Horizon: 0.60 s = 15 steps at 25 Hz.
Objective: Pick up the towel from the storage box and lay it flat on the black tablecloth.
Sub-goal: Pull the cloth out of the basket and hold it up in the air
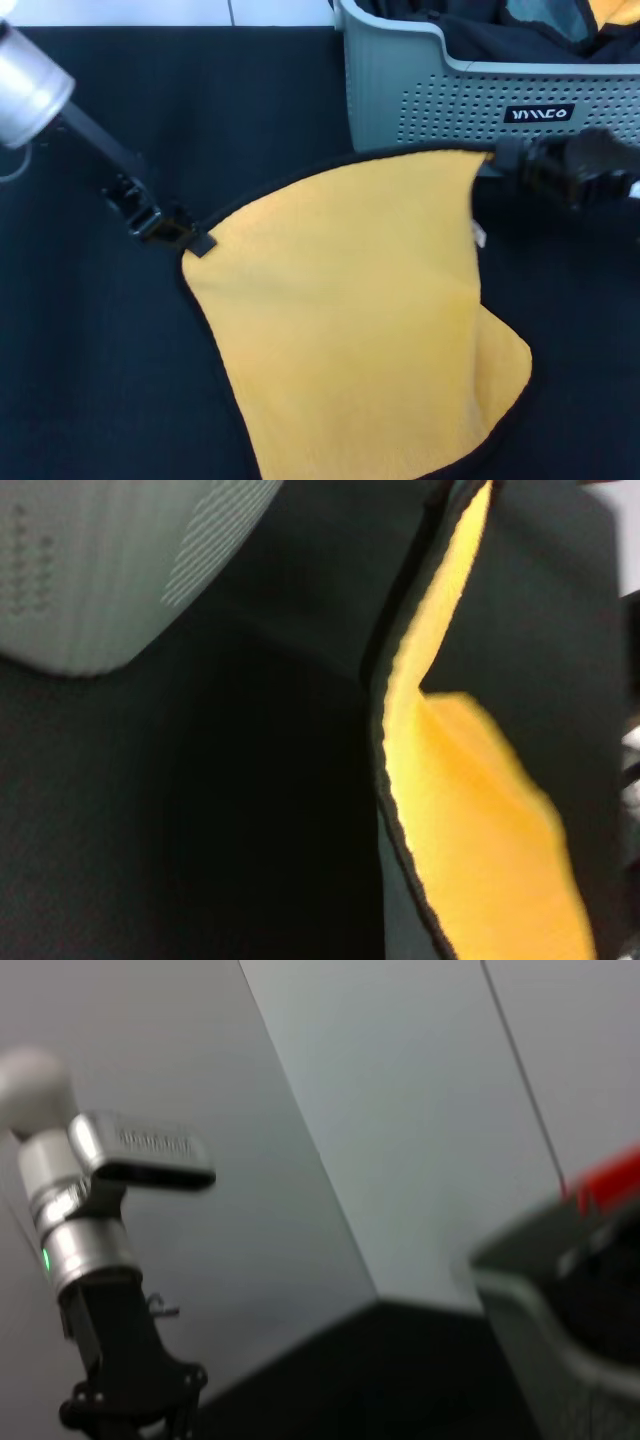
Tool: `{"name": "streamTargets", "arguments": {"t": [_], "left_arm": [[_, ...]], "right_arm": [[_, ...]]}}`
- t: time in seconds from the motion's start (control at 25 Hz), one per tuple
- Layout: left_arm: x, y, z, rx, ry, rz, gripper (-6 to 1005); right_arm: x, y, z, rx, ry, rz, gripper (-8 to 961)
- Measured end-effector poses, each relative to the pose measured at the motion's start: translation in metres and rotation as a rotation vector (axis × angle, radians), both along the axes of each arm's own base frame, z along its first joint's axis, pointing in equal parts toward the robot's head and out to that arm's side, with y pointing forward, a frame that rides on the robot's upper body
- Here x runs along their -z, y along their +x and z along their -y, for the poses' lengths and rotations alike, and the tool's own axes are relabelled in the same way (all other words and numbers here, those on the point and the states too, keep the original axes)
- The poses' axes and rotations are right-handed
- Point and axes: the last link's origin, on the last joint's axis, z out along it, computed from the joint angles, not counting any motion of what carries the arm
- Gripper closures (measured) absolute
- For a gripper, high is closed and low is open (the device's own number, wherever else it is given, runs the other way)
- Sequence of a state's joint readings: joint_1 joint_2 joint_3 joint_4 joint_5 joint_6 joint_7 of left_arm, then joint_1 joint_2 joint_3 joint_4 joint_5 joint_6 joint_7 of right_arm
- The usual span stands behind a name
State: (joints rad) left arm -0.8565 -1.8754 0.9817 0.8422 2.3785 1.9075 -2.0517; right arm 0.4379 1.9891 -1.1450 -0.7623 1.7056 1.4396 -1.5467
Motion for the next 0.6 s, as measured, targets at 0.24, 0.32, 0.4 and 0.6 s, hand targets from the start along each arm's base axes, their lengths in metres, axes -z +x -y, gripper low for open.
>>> {"name": "streamTargets", "arguments": {"t": [0.24, 0.32, 0.4, 0.6], "left_arm": [[0.013, -0.006, -0.016, -0.003, 0.089, -0.141, 969], [0.013, -0.007, -0.020, -0.006, 0.117, -0.160, 969], [0.011, -0.008, -0.023, -0.010, 0.138, -0.176, 968], [0.007, -0.012, -0.027, -0.014, 0.158, -0.231, 968]], "right_arm": [[0.014, 0.003, -0.009, 0.001, 0.047, 0.099, 949], [0.012, 0.003, -0.011, 0.004, 0.067, 0.108, 949], [0.011, 0.003, -0.014, 0.006, 0.083, 0.116, 949], [0.013, -0.006, -0.022, -0.026, 0.097, 0.145, 949]]}}
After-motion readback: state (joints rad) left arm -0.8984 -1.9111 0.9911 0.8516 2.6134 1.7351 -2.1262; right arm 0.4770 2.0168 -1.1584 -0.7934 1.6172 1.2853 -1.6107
